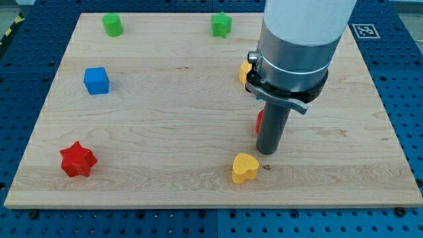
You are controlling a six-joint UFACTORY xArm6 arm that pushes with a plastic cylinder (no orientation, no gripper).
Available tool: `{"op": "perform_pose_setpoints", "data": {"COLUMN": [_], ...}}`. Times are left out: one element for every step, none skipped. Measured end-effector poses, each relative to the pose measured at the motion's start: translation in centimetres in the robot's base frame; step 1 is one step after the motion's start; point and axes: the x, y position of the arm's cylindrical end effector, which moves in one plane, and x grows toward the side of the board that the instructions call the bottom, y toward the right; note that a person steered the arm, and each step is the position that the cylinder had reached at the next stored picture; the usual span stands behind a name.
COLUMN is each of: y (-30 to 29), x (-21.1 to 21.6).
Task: Slide the yellow heart diagonally top right to the red star
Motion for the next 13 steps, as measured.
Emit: {"op": "perform_pose_setpoints", "data": {"y": [0.0, 0.0, 0.0, 1.0, 1.0, -3.8, -8.7, -8.5, -5.9, -3.6, -3.5, -3.5, -4.3], "x": [-2.5, -5.2, -2.8, 4.8, 8.1, 7.4, 5.3, 5.3, 6.6, 6.3, 4.6, 4.1, 4.6]}}
